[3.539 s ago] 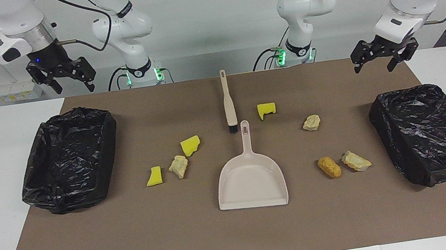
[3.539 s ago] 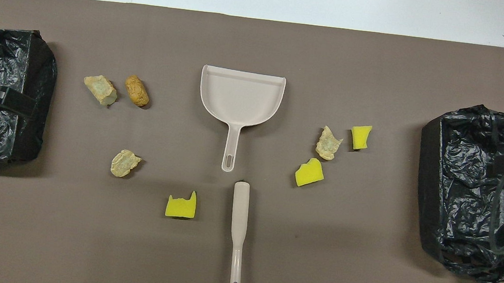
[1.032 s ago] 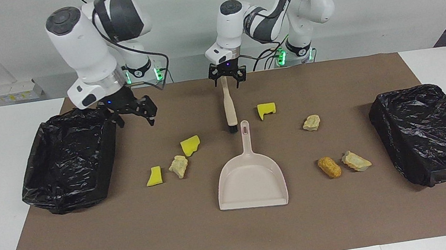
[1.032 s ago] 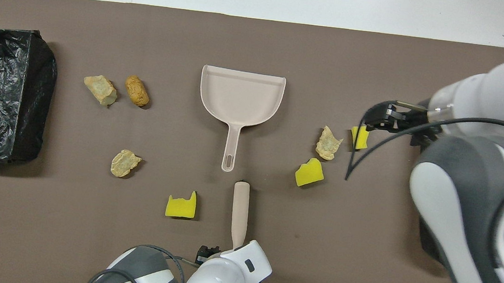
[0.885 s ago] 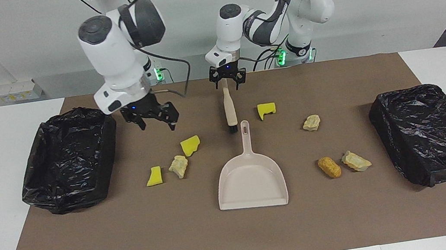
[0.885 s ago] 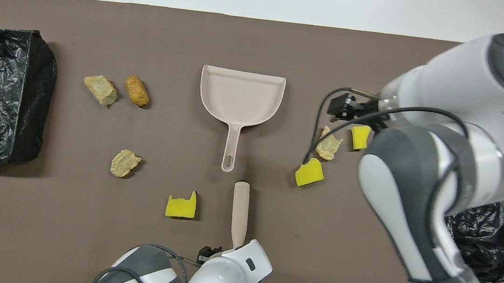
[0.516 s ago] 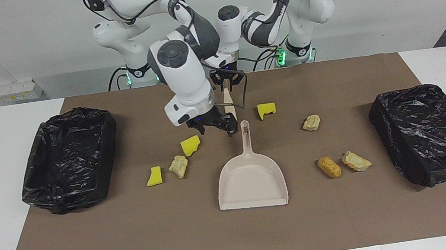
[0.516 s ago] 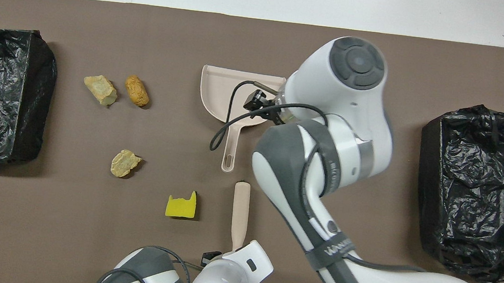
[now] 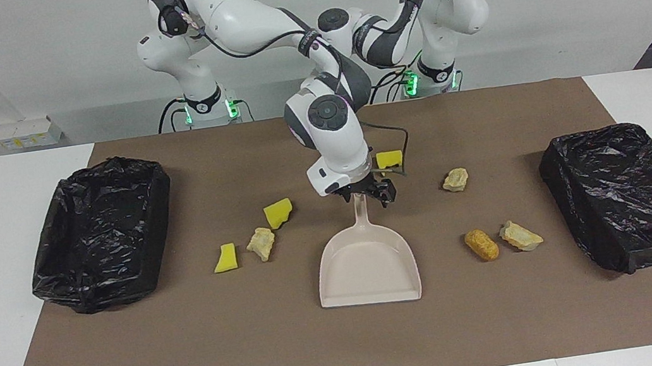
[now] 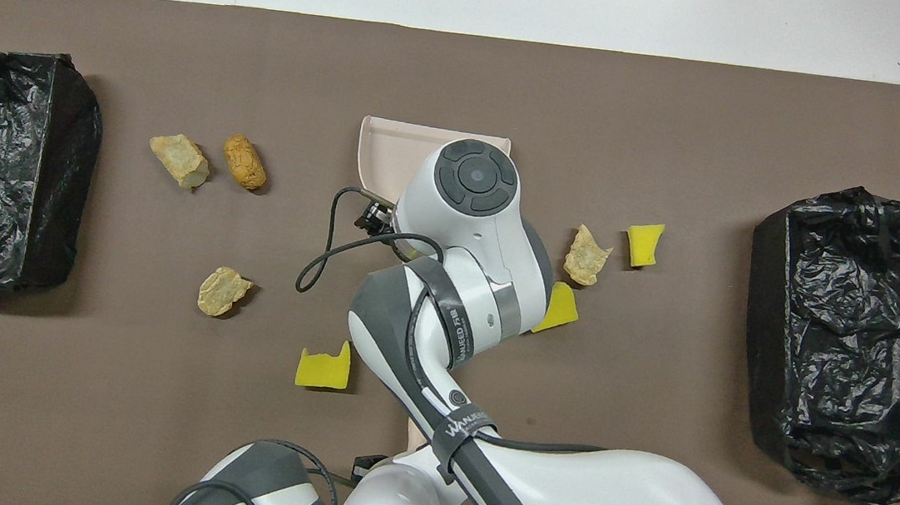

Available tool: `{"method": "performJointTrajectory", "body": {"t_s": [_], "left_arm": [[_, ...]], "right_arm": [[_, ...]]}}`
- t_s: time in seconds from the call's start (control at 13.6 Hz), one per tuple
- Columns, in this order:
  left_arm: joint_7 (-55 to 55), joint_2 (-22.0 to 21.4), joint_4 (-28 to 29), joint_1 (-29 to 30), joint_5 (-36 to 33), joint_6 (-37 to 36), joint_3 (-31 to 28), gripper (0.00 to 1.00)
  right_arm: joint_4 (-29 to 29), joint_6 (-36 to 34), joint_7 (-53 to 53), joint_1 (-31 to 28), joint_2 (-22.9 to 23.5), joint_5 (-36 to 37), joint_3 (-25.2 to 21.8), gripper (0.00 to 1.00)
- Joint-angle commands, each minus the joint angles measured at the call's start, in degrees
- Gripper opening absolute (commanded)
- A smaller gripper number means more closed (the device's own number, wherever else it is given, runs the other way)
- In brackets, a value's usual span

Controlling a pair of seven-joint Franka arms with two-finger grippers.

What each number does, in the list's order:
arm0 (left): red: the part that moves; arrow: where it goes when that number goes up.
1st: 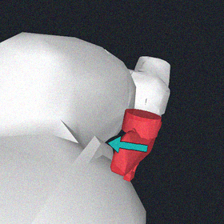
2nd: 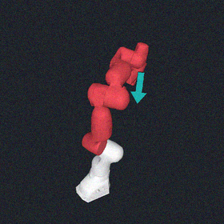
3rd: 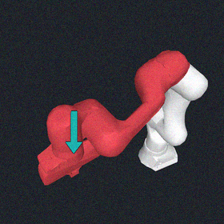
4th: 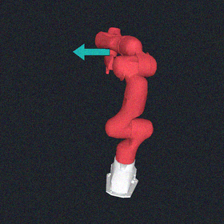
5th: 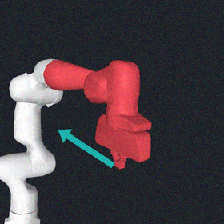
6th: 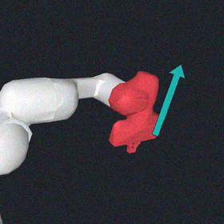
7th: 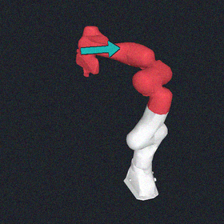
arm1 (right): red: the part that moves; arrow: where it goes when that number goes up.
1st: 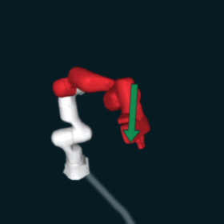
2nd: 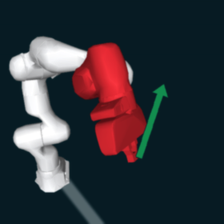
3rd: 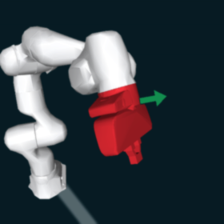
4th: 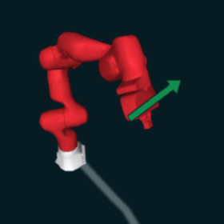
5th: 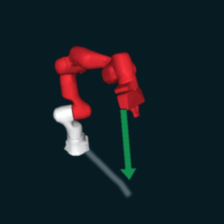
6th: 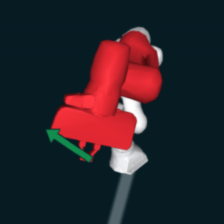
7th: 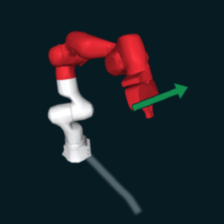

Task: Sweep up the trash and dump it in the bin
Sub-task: 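Grasp the brush with the left gripper while the right gripper moves the dustpan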

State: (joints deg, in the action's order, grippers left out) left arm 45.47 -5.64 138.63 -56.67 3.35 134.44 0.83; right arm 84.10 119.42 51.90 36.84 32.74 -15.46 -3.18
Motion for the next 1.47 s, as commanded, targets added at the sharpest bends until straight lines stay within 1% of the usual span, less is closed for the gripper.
{"method": "performJointTrajectory", "body": {"t_s": [0.0, 0.07, 0.15, 0.22, 0.29, 0.37, 0.44, 0.52, 0.59, 0.66, 0.74, 0.81, 0.88, 1.03, 1.11, 1.25, 1.33, 1.4], "left_arm": [[4.5, -3.9, 0.3, -1.5, 0.3, -7.8, -0.7, 0.00], [5.6, -5.1, 0.3, -1.7, 0.3, -10.9, 0.7, 0.00], [5.7, -6.3, 0.3, -1.6, 0.3, -13.5, 0.8, 0.00], [5.7, -7.4, 0.3, -1.3, -0.2, -16.3, 0.8, 0.00], [5.6, -9.0, 0.3, -1.2, -1.4, -19.9, 0.8, 0.00], [5.8, -10.5, 0.0, -0.8, -4.2, -23.4, 0.8, 0.00], [6.0, -11.7, 0.0, -0.1, -5.2, -26.1, 0.8, 0.00], [6.3, -12.3, 0.0, 0.0, -6.7, -28.4, 0.8, 0.00], [6.5, -12.6, 0.0, 0.1, -8.5, -30.8, 0.8, 0.00], [6.6, -13.1, 0.1, 0.6, -9.8, -32.4, 0.8, 0.00], [6.6, -13.1, 0.1, 1.2, -11.5, -33.8, 0.9, 0.00], [6.6, -13.1, 0.1, 2.2, -12.3, -34.3, 0.8, 0.00], [6.6, -13.1, 0.1, 4.3, -14.0, -34.4, 0.9, 0.00], [5.7, -12.8, 0.0, 9.5, -17.7, -32.8, 1.0, 0.00], [4.6, -12.5, -0.1, 12.1, -18.8, -30.7, 0.9, 0.00], [-2.5, -12.0, -0.5, 18.8, -20.0, -27.7, 0.8, 0.00], [-7.6, -11.6, -1.4, 22.6, -20.5, -26.8, 0.8, 0.00], [-12.0, -10.1, -2.6, 26.5, -20.5, -25.7, 0.8, 0.00]], "right_arm": [[6.2, 0.9, -3.7, -0.5, -3.3, -0.5, 0.0, 0.96], [6.4, 0.9, -4.6, -0.6, -3.6, -0.5, 0.0, 0.86], [6.4, 0.8, -4.7, -0.6, -3.6, -0.5, 0.0, 0.65], [6.2, 0.6, -4.8, -0.6, -3.6, -0.4, -0.1, 0.38], [5.6, 0.4, -4.7, -0.5, -3.4, -0.4, -0.1, 0.30], [5.1, 0.3, -4.7, -0.5, -3.4, -0.4, -0.1, 0.30], [4.6, 0.1, -4.7, -0.5, -3.3, -0.4, -0.1, 0.18], [4.0, 0.0, -4.7, -0.5, -3.3, -0.4, -0.1, 0.00], [3.9, -0.3, -4.8, -0.6, -3.2, 0.2, -0.2, 0.00], [3.3, -1.5, -4.9, -0.7, -3.2, 2.3, -0.1, 0.00], [2.7, -3.7, -5.8, -1.2, -3.3, 4.4, 0.0, 0.00], [2.3, -5.7, -8.8, -1.4, -3.6, 5.8, 0.0, 0.00], [2.0, -7.8, -12.8, -1.4, -5.0, 6.5, -0.3, 0.00], [2.1, -12.9, -19.5, -2.5, -8.6, 6.8, -1.0, 0.00], [2.3, -15.7, -23.2, -4.2, -11.1, 7.3, -0.9, 0.00], [2.4, -22.4, -34.6, -6.0, -16.1, 11.6, -0.8, 0.00], [2.6, -25.4, -41.2, -7.0, -17.9, 12.6, -0.8, 0.00], [2.6, -28.6, -47.0, -7.8, -18.9, 13.3, -0.9, 0.00]]}}
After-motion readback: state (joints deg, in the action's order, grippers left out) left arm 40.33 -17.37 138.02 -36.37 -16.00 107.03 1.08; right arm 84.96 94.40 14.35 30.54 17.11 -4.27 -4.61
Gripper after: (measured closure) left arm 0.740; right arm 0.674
